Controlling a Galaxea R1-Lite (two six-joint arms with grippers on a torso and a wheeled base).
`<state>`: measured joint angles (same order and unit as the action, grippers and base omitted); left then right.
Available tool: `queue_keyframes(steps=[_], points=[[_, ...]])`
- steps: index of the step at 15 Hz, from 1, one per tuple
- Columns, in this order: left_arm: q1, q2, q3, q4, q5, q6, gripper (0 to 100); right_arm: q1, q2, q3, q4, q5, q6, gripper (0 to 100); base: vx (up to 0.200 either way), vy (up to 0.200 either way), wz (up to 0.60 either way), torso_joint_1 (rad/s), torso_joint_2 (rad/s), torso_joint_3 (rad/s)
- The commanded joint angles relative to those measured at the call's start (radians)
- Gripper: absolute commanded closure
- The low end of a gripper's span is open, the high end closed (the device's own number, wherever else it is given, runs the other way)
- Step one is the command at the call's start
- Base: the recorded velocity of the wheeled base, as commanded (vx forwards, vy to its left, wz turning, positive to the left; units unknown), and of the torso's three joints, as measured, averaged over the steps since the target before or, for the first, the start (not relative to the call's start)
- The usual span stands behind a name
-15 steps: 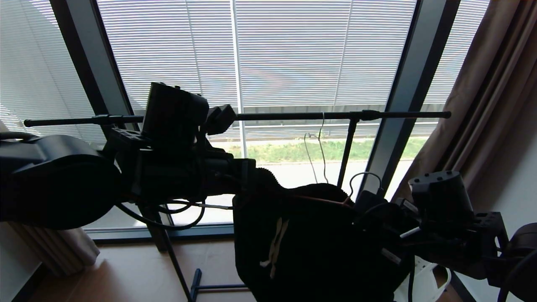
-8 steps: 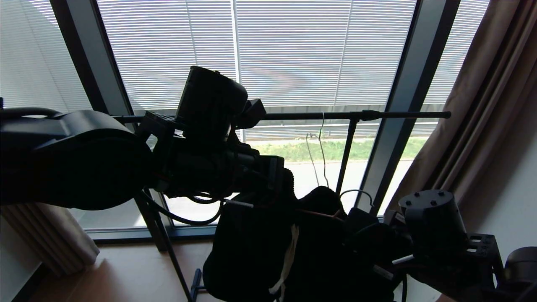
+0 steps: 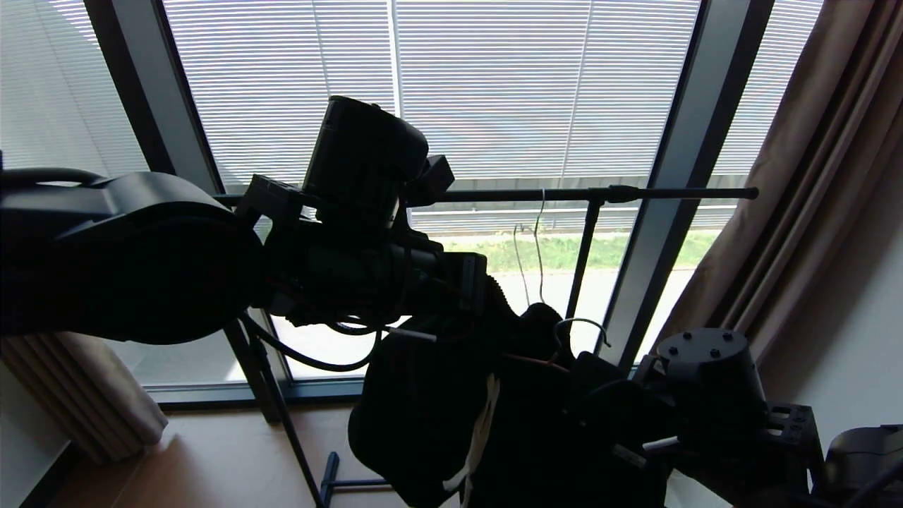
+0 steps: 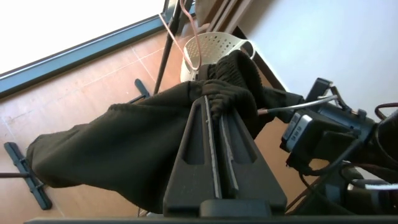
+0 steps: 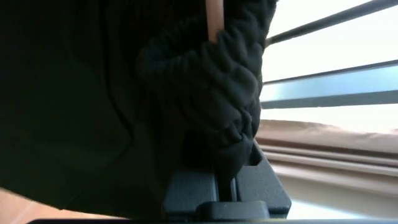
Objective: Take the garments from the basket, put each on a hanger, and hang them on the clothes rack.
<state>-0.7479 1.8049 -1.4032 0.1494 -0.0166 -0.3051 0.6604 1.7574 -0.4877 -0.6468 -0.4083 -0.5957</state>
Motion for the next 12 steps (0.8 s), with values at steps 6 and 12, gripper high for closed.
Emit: queue_keyframes(steps=[6,12], points=[[-0.005,0.093,-0.172,0.128,0.075,-0.060,100,0.107,-0.007,0.069,-0.129,-0.072,0.001,100,0.000,0.000,0.00,0.000,0.00,0.000],[-0.059,0.085,-0.189,0.167,0.124,-0.062,100,0.123,0.014,0.064,-0.229,-0.076,0.040,100,0.000,0.000,0.00,0.000,0.00,0.000]])
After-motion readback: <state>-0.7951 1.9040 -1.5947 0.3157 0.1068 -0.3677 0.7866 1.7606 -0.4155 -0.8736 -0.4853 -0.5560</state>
